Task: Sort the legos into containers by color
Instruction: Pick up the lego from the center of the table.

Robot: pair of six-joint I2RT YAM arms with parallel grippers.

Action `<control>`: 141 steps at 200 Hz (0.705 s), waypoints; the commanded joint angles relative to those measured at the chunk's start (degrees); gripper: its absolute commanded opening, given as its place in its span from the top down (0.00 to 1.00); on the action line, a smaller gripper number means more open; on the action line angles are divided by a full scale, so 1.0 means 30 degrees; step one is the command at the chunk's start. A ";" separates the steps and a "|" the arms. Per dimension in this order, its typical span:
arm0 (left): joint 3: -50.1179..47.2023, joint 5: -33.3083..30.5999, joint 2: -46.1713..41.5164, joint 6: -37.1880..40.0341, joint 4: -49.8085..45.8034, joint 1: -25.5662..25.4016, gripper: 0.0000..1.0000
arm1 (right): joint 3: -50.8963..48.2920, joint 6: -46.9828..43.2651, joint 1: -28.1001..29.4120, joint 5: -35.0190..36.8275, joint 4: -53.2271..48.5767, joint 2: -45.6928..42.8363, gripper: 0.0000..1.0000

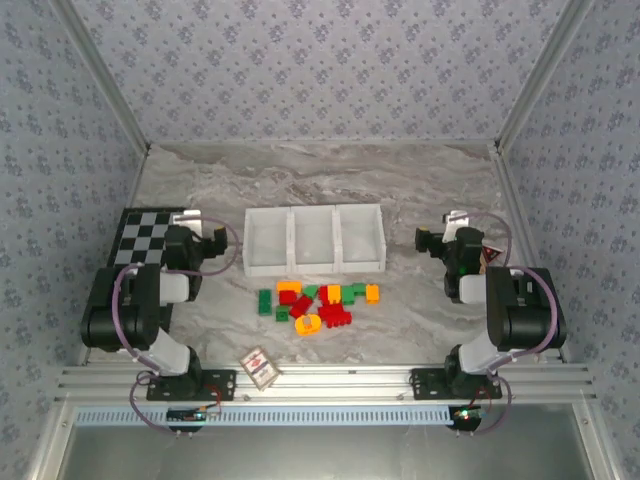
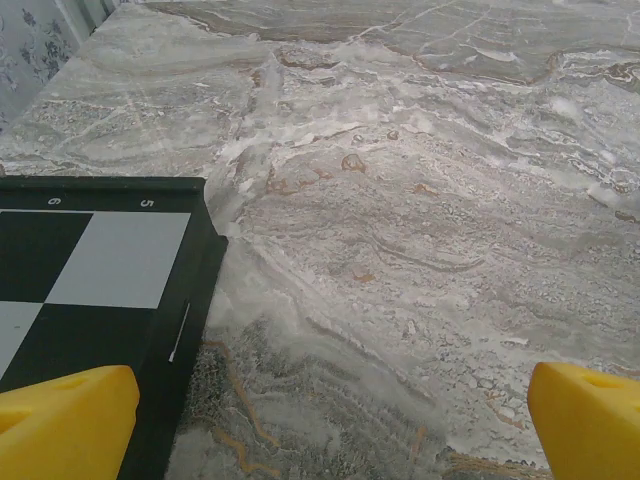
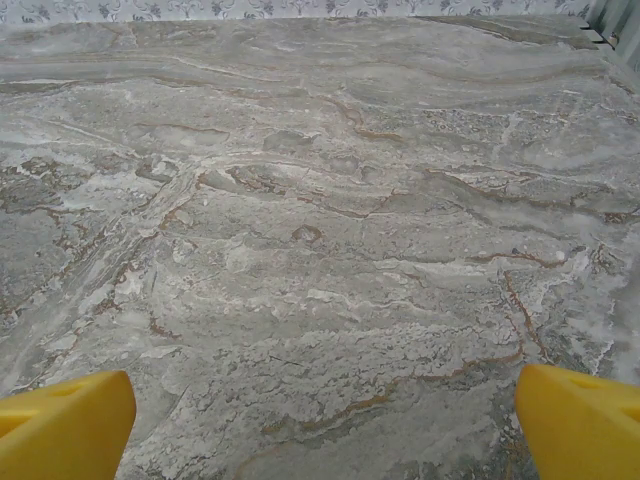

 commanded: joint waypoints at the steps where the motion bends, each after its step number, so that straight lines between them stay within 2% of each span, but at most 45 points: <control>1: 0.0439 0.0766 -0.0155 -0.0339 -0.0063 0.0301 0.00 | 0.0363 -0.0277 -0.0015 0.0047 -0.0008 -0.0003 0.00; 141: 0.0454 0.0771 -0.0155 -0.0317 -0.0116 0.0300 0.00 | 0.0481 -0.0013 -0.0146 0.0111 -0.0240 0.0027 0.00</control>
